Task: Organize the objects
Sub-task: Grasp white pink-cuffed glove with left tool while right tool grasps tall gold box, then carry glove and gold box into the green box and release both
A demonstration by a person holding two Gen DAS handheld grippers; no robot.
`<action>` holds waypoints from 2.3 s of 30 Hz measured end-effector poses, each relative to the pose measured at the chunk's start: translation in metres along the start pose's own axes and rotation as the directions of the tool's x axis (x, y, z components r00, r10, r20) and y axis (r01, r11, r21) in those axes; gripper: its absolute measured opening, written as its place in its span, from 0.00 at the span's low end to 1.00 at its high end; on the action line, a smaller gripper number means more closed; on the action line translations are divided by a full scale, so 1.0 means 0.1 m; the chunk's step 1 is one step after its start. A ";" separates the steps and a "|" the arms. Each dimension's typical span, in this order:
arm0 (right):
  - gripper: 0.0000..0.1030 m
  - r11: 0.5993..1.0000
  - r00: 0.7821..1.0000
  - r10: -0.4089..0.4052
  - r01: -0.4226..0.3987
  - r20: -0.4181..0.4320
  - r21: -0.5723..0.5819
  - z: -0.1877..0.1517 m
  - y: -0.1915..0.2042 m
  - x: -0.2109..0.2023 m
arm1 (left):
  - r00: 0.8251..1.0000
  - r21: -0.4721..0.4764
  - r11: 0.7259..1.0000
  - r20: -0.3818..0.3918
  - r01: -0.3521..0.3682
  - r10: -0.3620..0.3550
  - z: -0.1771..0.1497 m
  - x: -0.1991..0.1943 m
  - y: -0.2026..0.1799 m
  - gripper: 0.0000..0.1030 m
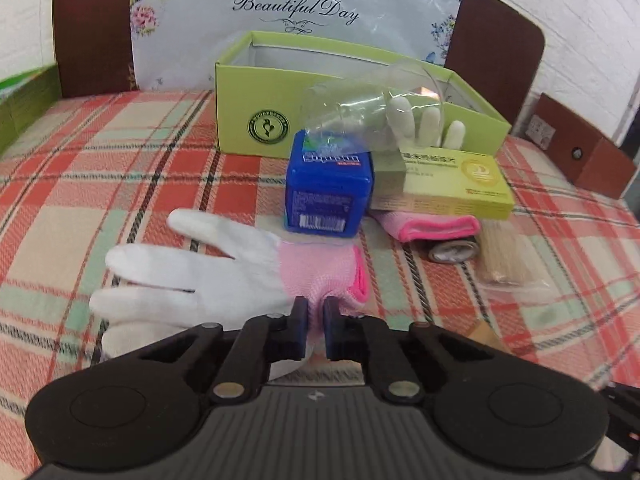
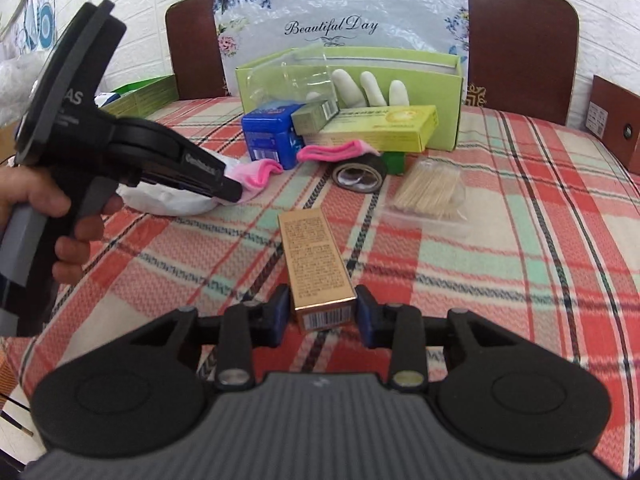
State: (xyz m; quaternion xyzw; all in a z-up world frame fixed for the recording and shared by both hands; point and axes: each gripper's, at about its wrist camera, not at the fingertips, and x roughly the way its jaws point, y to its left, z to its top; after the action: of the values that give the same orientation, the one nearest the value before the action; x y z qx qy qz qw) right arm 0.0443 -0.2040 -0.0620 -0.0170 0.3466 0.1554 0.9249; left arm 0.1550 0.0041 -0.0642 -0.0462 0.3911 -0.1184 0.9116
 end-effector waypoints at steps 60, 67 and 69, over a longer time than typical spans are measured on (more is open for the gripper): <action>0.29 0.994 0.984 0.111 -0.113 0.138 0.007 0.77 0.19 -0.33 | 0.965 0.030 0.996 0.246 0.089 -0.094 0.47 -1.18 0.01 0.12; 0.29 0.996 0.966 0.087 -0.091 0.244 0.002 1.31 0.00 -0.41 | 0.938 0.069 0.994 0.333 0.082 -0.100 1.13 -1.19 -0.12 0.12; 0.29 0.996 0.961 0.084 -0.088 0.264 0.001 1.47 -0.05 -0.39 | 0.935 0.053 0.992 0.333 0.113 -0.124 1.33 -1.11 -0.13 0.12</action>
State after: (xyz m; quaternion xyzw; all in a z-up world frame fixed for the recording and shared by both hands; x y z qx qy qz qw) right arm 0.1115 -0.1990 0.0747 0.0248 0.2217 0.1941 0.9553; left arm 0.1747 0.0187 0.1080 -0.0742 0.2244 -0.1700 0.9567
